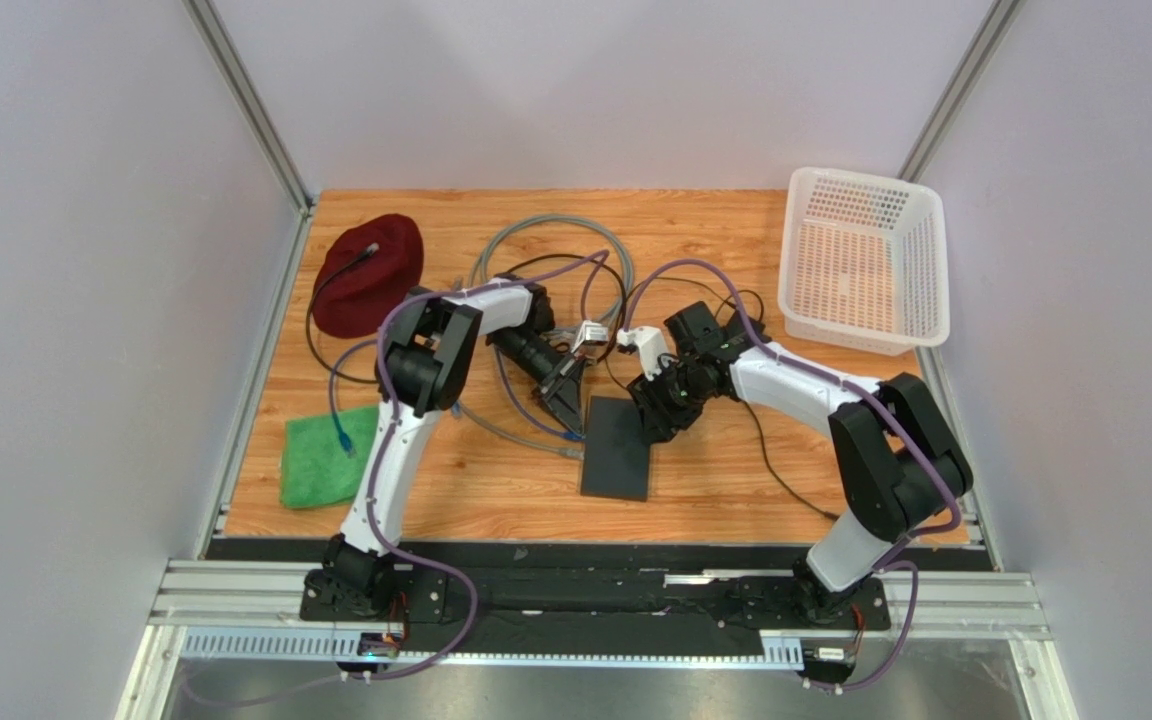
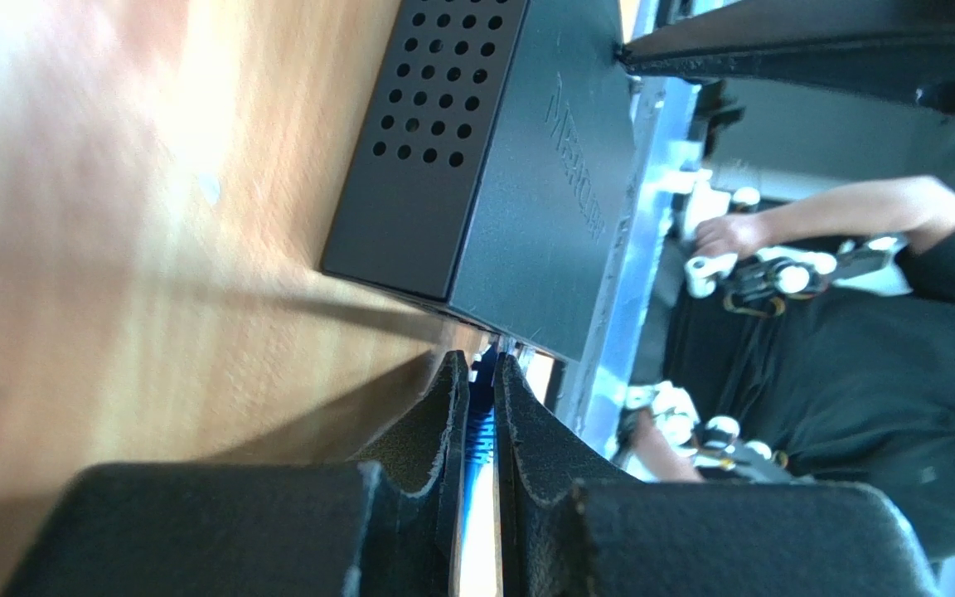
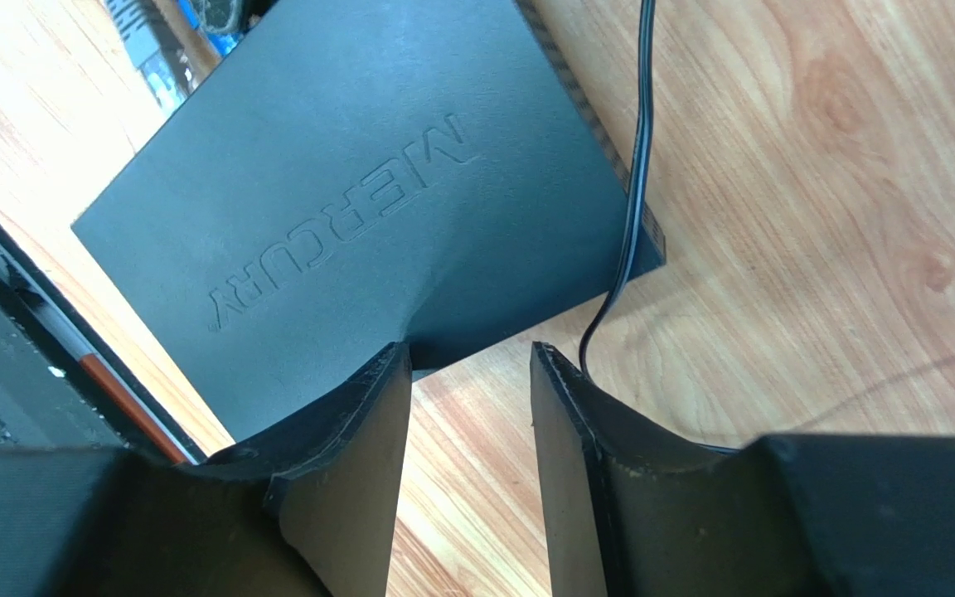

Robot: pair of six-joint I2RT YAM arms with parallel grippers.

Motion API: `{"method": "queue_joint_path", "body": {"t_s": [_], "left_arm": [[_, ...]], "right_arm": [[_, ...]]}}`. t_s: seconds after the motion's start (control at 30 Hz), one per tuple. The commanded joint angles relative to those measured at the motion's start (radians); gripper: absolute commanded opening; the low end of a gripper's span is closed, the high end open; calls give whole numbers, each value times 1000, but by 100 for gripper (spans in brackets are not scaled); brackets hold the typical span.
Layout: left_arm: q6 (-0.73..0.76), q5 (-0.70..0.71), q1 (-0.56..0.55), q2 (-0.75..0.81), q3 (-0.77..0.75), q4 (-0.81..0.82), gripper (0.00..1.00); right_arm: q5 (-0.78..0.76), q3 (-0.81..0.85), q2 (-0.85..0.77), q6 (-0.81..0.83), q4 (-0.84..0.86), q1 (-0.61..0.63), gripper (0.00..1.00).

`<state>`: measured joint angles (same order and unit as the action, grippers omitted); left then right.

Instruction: Pull the plug from the switch port

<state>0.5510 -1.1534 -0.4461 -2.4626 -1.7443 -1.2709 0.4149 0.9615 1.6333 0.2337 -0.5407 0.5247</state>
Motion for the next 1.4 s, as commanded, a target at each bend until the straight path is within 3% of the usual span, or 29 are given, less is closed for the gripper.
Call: {"method": "queue_joint_path", "body": {"t_s": [0.0, 0.13, 0.33, 0.67, 0.87, 1.0, 1.17, 1.37], "left_arm": [[127, 102, 3, -58, -151, -171, 0], [141, 143, 4, -64, -137, -199, 0], [99, -6, 4, -47, -37, -163, 0], [135, 107, 20, -62, -144, -274, 0], [59, 113, 27, 37, -35, -101, 0], [151, 164, 36, 1, -96, -225, 0], [162, 112, 64, 85, -133, -222, 0], [80, 133, 107, 113, -389, -234, 0]], "right_arm": [[-34, -14, 13, 23, -10, 0, 44], [-41, -14, 7, 27, -8, 0, 44], [-47, -9, -3, 47, -16, 0, 44], [-42, -6, 2, 52, -18, 0, 44], [-45, -9, -7, 53, -18, -2, 44], [-47, -14, -13, 52, -13, -2, 44], [-51, -9, -20, 62, -21, -3, 44], [-57, -12, -35, 72, -16, -5, 44]]}}
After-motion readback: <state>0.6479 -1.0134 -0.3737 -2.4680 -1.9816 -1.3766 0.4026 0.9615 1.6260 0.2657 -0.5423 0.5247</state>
